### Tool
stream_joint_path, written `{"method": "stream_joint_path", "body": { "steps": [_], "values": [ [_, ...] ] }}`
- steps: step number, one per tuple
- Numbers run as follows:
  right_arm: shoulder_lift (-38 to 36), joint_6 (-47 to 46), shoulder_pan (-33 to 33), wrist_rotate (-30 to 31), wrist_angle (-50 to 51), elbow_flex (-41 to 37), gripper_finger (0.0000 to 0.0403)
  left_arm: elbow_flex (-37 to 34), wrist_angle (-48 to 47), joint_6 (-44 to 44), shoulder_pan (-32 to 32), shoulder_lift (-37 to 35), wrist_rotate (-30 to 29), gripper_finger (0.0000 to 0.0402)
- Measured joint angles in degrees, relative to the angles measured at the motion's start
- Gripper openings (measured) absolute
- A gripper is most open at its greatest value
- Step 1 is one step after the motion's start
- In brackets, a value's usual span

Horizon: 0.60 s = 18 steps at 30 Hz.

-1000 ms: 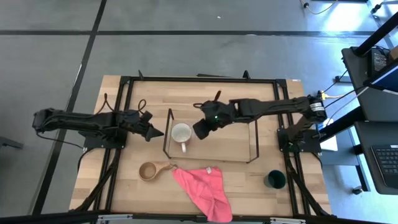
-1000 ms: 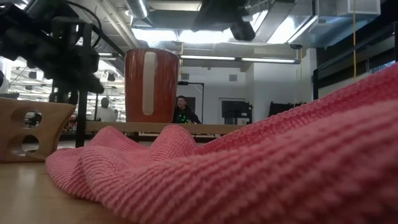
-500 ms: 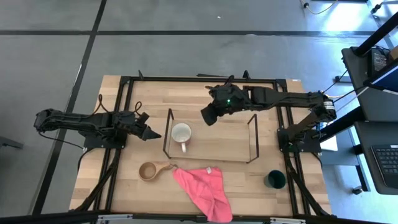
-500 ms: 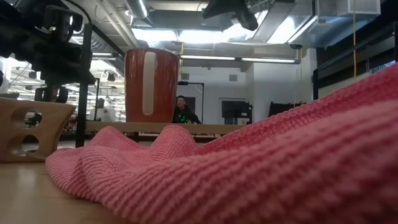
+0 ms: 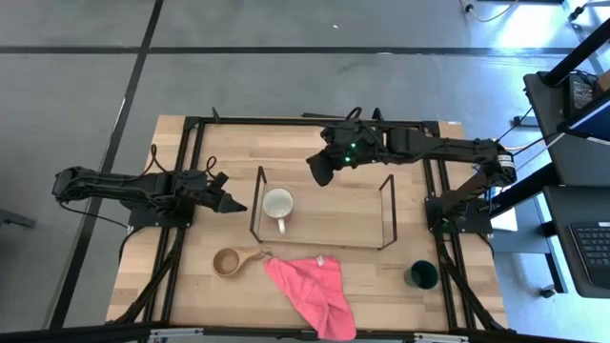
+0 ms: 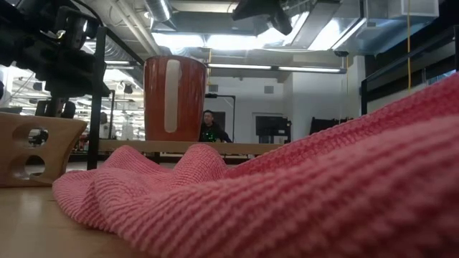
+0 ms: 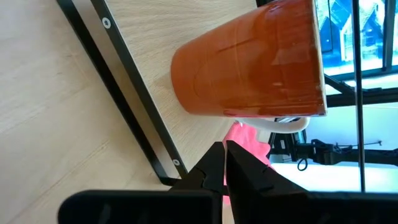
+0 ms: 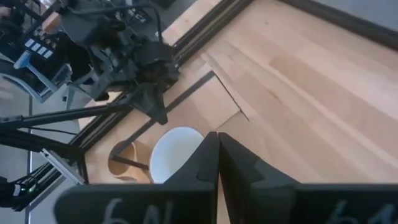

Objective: Stack small to large cups/mugs on shelf
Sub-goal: Put blue cup on the shelf

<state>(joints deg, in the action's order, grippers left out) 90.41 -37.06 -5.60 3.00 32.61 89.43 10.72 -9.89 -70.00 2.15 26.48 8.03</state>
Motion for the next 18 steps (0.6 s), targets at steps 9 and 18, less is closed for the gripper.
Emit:
{"method": "stream_joint_path", "body": {
  "steps": [9, 18],
  "values": [
    [0.0, -0.19, -1.67, -2.55, -1.15, 0.0, 0.0012, 0.0, 0.02, 0.02, 0.0, 0.0, 0.0, 0.0009],
    [0.02, 0.2, -2.06, -3.16, -0.8, 0.0, 0.0012, 0.0, 0.02, 0.02, 0.0, 0.0, 0.0, 0.0009]
  ]
}}
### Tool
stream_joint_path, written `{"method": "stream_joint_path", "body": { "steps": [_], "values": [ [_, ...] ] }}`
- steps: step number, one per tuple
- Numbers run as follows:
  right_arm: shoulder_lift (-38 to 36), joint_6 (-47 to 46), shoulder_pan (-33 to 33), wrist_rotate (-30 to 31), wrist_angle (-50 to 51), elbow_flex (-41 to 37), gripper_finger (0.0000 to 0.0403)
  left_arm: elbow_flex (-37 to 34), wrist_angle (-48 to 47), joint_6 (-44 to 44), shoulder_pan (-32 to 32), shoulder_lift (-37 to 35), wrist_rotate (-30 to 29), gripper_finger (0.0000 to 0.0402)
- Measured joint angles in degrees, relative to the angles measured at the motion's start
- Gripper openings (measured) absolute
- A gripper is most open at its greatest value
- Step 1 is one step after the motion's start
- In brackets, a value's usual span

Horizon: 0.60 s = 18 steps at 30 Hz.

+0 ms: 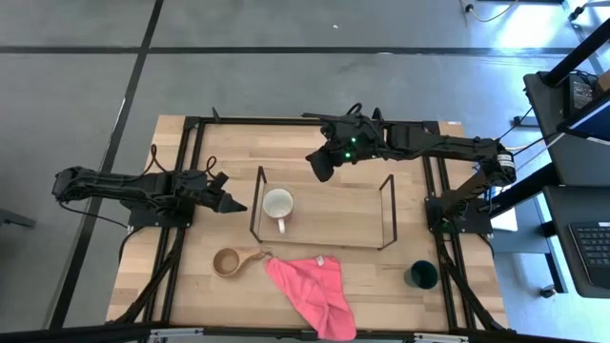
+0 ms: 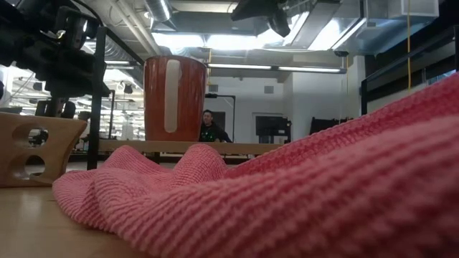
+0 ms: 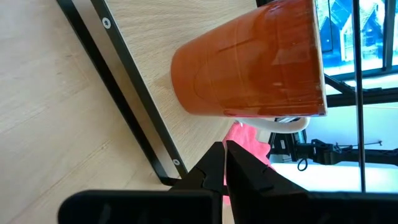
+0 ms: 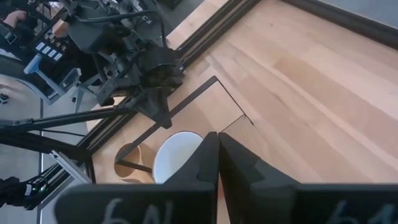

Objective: Stack small to large cups/mugs on shelf
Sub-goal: Put blue cup on the shelf

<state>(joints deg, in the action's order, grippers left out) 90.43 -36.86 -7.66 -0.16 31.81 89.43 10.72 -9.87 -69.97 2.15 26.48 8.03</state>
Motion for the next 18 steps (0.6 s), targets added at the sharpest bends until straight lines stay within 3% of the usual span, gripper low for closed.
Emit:
{"method": "stream_joint_path", "body": {
  "steps": [18],
  "values": [
    [0.0, 5.91, -2.62, 0.12, 0.16, 0.0, 0.0012, -0.04, 0.0, 0.02, 0.0, 0.02, -0.02, 0.0009]
  ]
}}
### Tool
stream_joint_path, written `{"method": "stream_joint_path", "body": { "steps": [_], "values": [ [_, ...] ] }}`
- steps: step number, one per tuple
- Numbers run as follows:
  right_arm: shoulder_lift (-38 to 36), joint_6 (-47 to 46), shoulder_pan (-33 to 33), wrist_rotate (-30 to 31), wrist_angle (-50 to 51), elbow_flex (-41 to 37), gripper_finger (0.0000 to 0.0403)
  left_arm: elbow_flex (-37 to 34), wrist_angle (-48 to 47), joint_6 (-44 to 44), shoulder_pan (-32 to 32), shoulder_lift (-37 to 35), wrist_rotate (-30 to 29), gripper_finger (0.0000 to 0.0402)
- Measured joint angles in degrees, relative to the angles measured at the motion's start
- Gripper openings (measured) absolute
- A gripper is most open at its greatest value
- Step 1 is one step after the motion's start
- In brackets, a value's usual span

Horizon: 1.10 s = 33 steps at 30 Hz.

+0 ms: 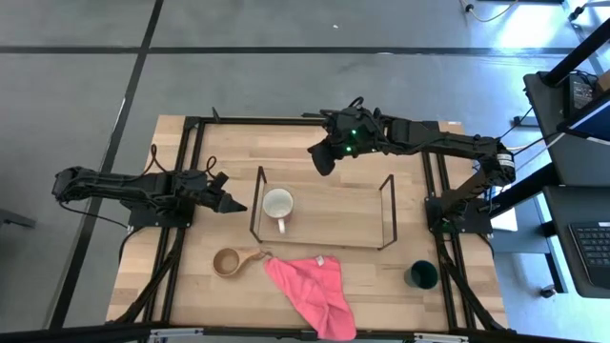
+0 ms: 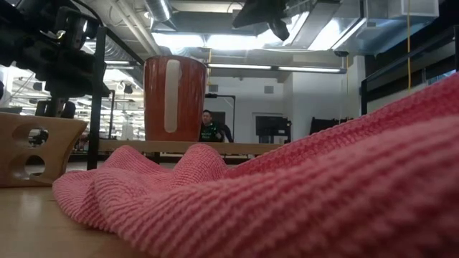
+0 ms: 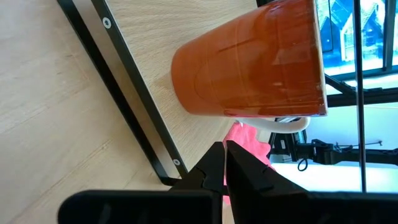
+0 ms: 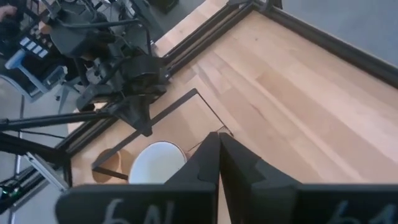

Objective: Stack small to large cups/mugs on shelf
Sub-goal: Put blue cup on the shelf

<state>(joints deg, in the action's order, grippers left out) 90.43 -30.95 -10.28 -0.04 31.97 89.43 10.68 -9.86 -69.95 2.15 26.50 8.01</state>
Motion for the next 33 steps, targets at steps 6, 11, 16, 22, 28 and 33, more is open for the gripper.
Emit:
{"method": "stream_joint_path", "body": {
  "steps": [6, 11, 16, 22, 28, 33],
  "values": [
    [0.0, 5.91, 0.0, 0.01, 0.4, 0.0, 0.0012, 0.0, 0.0, -0.02, 0.02, 0.0, 0.0, 0.0009],
    [0.0, 5.92, 0.0, 0.01, 0.41, 0.0, 0.0012, 0.0, 0.0, -0.02, 0.02, 0.0, 0.0, 0.0009],
    [0.0, 5.75, 0.0, 0.01, 0.22, 0.0, 0.0012, 0.0, 0.0, 0.0, 0.02, 0.0, 0.0, 0.0009],
    [0.02, 2.61, 0.0, -1.65, 0.01, 0.0, 0.0012, 0.0, 0.0, -0.02, 0.02, 0.0, 0.0, 0.0009],
    [0.02, -1.83, 0.26, -8.64, 0.04, 0.0, 0.0012, 0.0, 0.02, 0.0, 0.02, 0.0, -2.18, 0.0009],
    [0.02, -2.45, 2.42, -10.57, 0.03, 0.0, 0.0012, 0.0, 0.02, 0.01, 0.02, 0.0, -4.35, 0.0009]
  ]
}}
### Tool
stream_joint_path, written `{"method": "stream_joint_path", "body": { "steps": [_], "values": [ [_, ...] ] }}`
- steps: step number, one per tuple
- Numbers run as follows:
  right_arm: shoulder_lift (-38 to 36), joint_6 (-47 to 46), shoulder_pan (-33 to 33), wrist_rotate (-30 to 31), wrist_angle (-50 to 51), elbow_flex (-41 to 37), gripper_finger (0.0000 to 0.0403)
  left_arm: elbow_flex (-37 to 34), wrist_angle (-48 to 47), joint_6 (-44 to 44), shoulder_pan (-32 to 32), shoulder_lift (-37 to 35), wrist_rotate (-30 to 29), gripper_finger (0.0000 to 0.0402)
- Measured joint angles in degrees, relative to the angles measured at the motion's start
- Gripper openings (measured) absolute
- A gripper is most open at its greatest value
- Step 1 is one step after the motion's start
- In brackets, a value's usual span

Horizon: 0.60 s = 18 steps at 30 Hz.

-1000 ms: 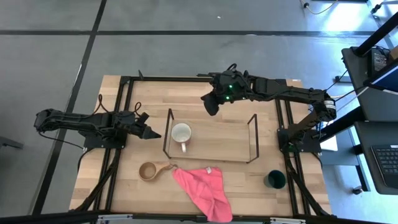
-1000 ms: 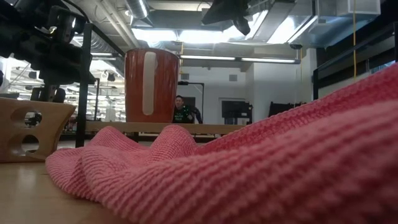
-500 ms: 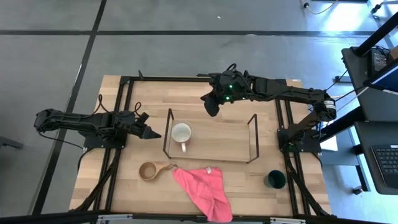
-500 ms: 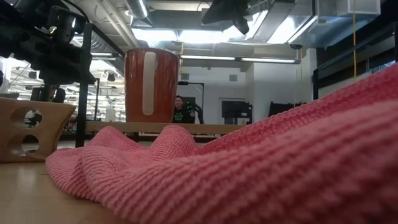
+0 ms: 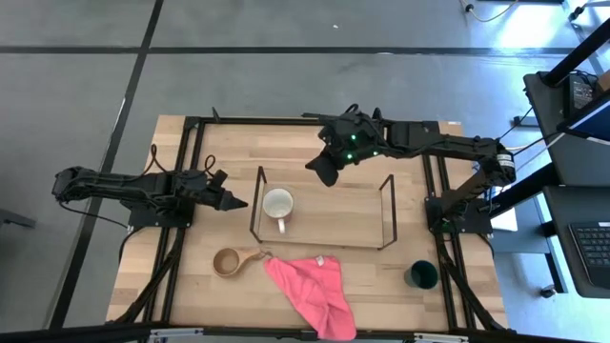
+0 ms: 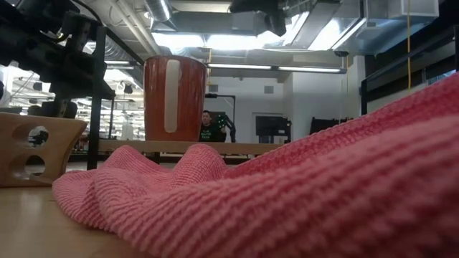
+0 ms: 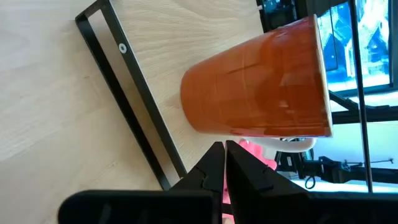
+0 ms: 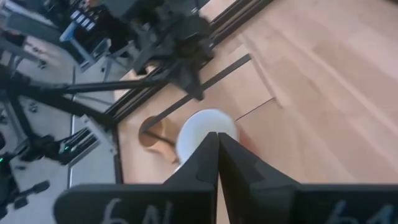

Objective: Stack small to large cups/mugs on shelf
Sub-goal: Put blue cup on the shelf

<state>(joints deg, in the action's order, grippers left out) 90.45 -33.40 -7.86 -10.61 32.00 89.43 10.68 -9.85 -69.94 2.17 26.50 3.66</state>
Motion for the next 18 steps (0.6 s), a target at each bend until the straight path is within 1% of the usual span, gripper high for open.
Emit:
{"method": "stream_joint_path", "body": {
  "steps": [14, 18],
  "values": [
    [0.0, -1.06, 5.95, -0.03, 0.01, 0.0, 0.0012, 0.0, 0.02, -0.25, -0.01, 0.0, -1.2, 0.0009],
    [0.0, -1.19, 7.53, -0.02, 0.01, 0.0, 0.0012, 0.0, 2.0, 0.21, -0.02, 0.11, -1.22, 0.0009]
  ]
}}
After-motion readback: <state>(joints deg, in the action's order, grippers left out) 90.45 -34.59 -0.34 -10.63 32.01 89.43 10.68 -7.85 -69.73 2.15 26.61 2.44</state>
